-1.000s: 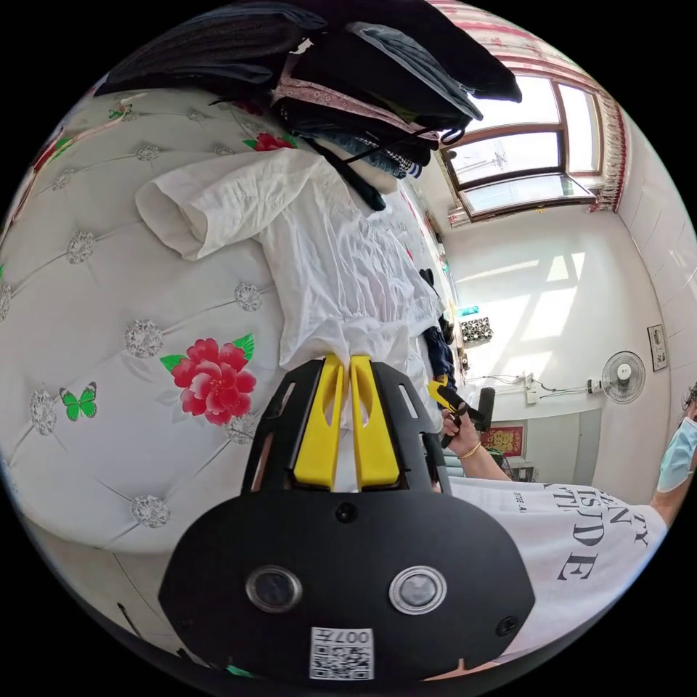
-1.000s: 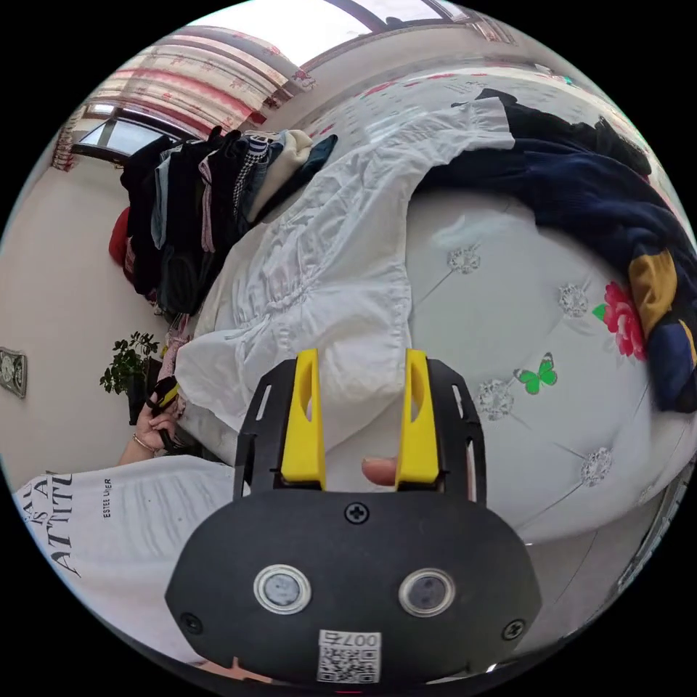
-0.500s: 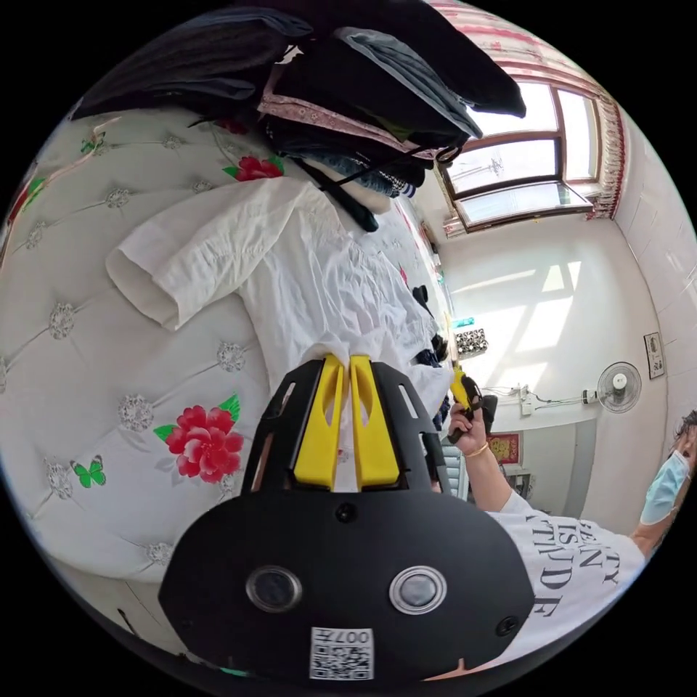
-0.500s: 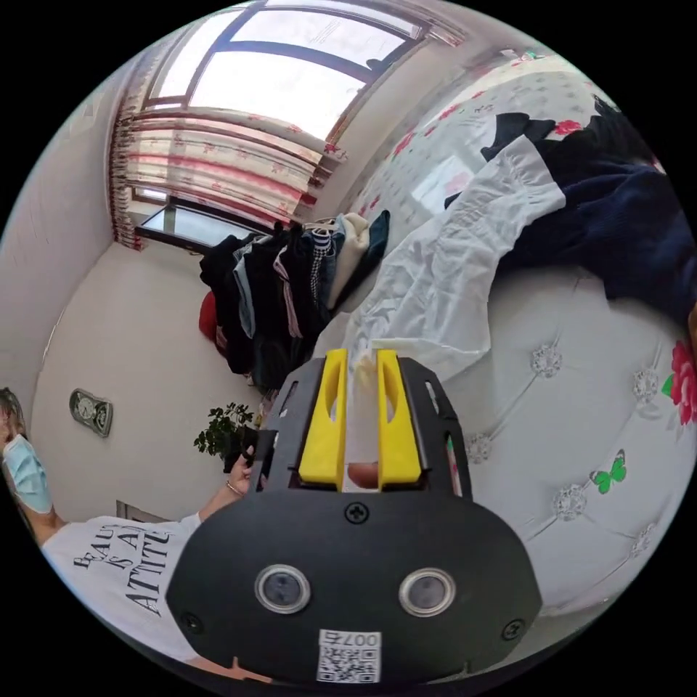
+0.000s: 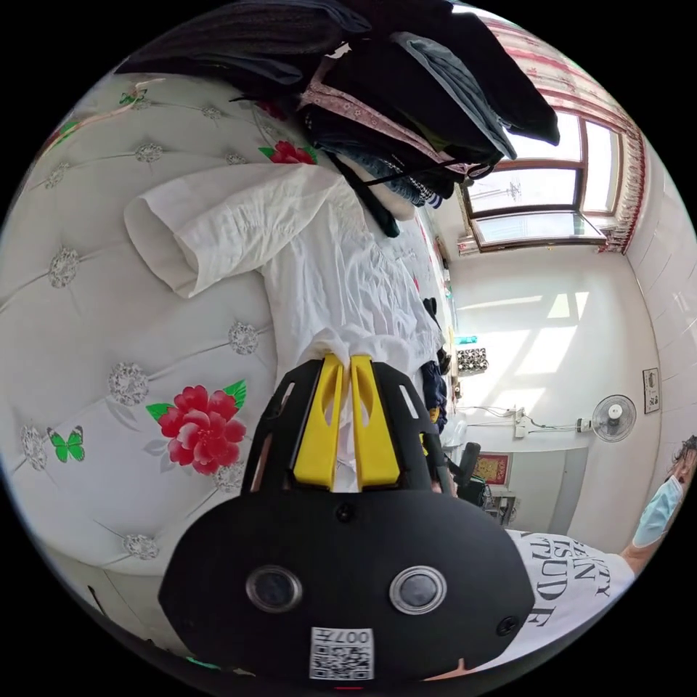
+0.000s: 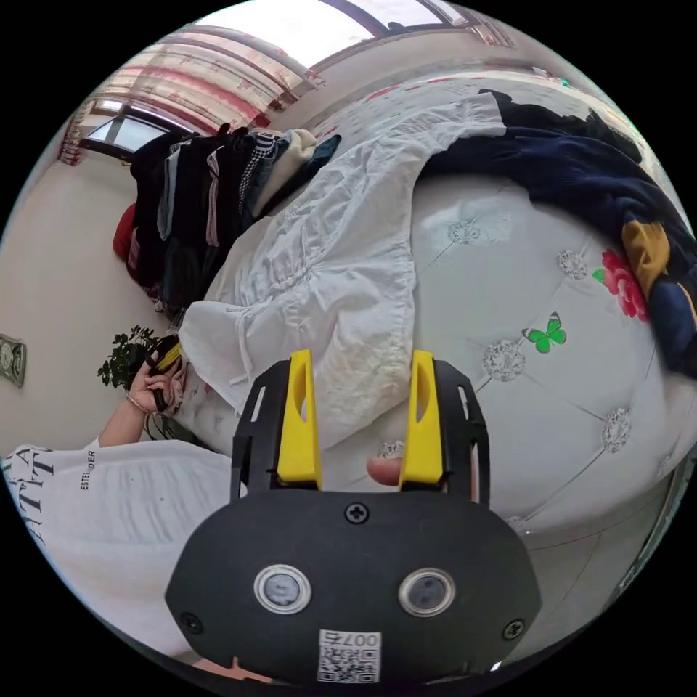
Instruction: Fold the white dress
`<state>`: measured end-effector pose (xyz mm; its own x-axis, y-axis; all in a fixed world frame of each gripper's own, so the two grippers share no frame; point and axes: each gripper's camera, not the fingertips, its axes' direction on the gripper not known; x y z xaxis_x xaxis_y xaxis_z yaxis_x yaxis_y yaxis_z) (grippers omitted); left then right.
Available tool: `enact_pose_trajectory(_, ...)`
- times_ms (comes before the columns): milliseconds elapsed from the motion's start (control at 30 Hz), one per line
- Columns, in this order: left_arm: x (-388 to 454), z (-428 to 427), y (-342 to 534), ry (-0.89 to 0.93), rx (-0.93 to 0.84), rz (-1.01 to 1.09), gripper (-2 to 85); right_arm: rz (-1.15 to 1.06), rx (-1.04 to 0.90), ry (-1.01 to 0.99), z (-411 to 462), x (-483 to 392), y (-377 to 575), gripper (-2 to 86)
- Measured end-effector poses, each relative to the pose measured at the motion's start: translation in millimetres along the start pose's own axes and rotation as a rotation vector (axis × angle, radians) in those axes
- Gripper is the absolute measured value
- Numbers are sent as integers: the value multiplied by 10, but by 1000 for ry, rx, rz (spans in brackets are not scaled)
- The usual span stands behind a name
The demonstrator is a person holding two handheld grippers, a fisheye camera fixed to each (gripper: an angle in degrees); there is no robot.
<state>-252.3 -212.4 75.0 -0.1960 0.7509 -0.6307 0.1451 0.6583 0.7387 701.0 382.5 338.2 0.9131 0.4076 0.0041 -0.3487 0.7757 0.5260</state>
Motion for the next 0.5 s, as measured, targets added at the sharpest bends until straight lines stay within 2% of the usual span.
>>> enact_pose_trajectory(100,140,75,102,-35,-26,46,-4,-62,-60,94,159,-163,-104,78)
enact_pose_trajectory(167,244,91,186,-39,-48,75,-5,-45,-166,100,237,-165,-262,27)
enact_pose_trajectory(233,361,81,308,-40,-94,111,-4,-13,-104,56,4,-121,-337,18)
enact_pose_trajectory(367,514,75,811,-155,-162,201,31,10,95,-102,-689,3,-315,45)
enact_pose_trajectory(500,286,318,1249,-214,-207,157,88,18,22,-19,-568,163,-209,78)
